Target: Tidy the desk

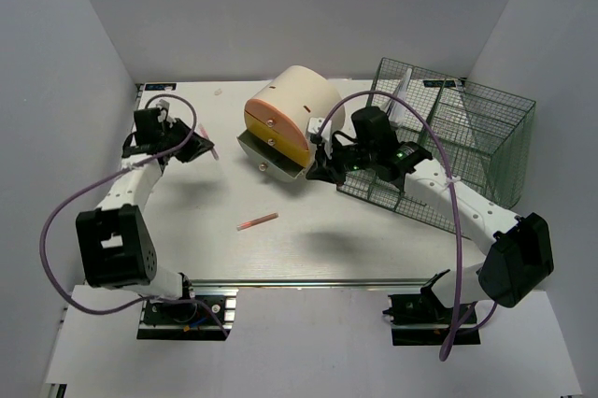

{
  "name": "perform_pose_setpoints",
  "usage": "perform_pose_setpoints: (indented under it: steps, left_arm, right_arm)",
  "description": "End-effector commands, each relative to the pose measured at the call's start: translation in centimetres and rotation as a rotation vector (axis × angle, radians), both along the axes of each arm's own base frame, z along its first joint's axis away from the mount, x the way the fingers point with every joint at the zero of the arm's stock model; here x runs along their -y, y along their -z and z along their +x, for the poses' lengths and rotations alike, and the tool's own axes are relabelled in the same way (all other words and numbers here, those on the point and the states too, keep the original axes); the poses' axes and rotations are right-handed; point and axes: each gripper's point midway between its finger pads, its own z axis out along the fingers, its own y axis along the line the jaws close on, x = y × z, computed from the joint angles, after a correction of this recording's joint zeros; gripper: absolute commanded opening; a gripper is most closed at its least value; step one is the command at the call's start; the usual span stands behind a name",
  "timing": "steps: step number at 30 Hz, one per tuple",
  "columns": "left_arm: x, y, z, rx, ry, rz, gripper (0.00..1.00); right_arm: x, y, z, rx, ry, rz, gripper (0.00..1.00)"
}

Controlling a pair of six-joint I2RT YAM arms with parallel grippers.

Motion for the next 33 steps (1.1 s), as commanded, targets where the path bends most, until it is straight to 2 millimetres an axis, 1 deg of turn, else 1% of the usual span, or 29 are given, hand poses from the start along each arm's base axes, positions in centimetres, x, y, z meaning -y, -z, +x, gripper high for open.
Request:
perform_pose_setpoints:
  steps: [1,2,3,5,6,9,10,14,15,19,22,23,25,26,28,29,30,33]
  left_arm:
    - [5.2,-4.2,-1.3,0.111,0.086,-0.267,0.0]
    - [5.8,-5.0,-1.5,0.13,0.092,-0.289,0.0]
    - [6.8,-6.0,-1.8,0.152,0.098,-0.321,0.0]
    - [7.7,-6.9,-2.0,0.165,0.107,-0.346,0.0]
    - [8.7,-7.6,-2.0,0.164,0.117,-0.363,0.0]
    - [9.9,-8.2,-1.8,0.15,0.115,-0.389,0.0]
    - [10.7,-8.3,-1.8,0.14,0.123,-0.394,0.0]
    - [11.5,-7.7,-1.5,0.088,0.063,-0.395,0.0]
    - [11.5,-7.5,-1.5,0.077,0.04,-0.407,0.0]
    - [11.9,-6.3,-1.9,0.034,0.006,-0.395,0.0]
    - [12.4,-6.0,-1.8,0.029,0.015,-0.399,0.0]
    - [12.8,-5.5,-1.8,0.015,0.021,-0.397,0.0]
    - [13.0,-5.2,-1.5,0.016,0.032,-0.404,0.0]
    - [13.5,-5.1,-1.4,0.01,0.045,-0.404,0.0]
    - [13.7,-4.4,-1.0,0.005,0.054,-0.403,0.0]
    - [14.1,-4.3,-1.0,0.001,0.067,-0.399,0.0]
    - [14.1,-3.4,-0.9,-0.023,0.064,-0.393,0.0]
    - [14.3,-2.6,-0.5,-0.034,0.073,-0.386,0.0]
  right_arm:
    - [-0.3,-2.3,1.3,0.029,0.052,0.057,0.0]
    - [-0.4,-2.4,1.3,0.025,0.052,0.062,0.0]
    - [-0.5,-2.5,1.2,0.023,0.053,0.065,0.0]
    - [-0.6,-2.6,1.3,0.015,0.063,0.072,0.0]
    - [-0.6,-2.6,1.3,0.009,0.065,0.073,0.0]
    - [-0.6,-2.6,1.5,0.003,0.078,0.078,0.0]
    - [-0.7,-2.8,1.6,0.004,0.079,0.08,0.0]
    - [-0.5,-3.1,1.7,0.009,0.094,0.083,0.0]
    - [-0.5,-3.2,1.6,0.014,0.095,0.084,0.0]
    - [0.0,-3.3,1.6,0.029,0.114,0.082,0.0]
    - [0.1,-3.1,1.5,0.027,0.118,0.08,0.0]
    - [0.2,-3.2,1.5,0.031,0.118,0.082,0.0]
    - [0.2,-3.2,1.5,0.029,0.118,0.082,0.0]
    - [0.1,-3.2,1.5,0.03,0.117,0.083,0.0]
    - [0.1,-3.2,1.6,0.034,0.118,0.082,0.0]
    - [0.2,-3.2,1.7,0.034,0.121,0.082,0.0]
    - [0.2,-3.2,1.7,0.036,0.121,0.08,0.0]
    - [0.3,-3.3,1.7,0.041,0.124,0.08,0.0]
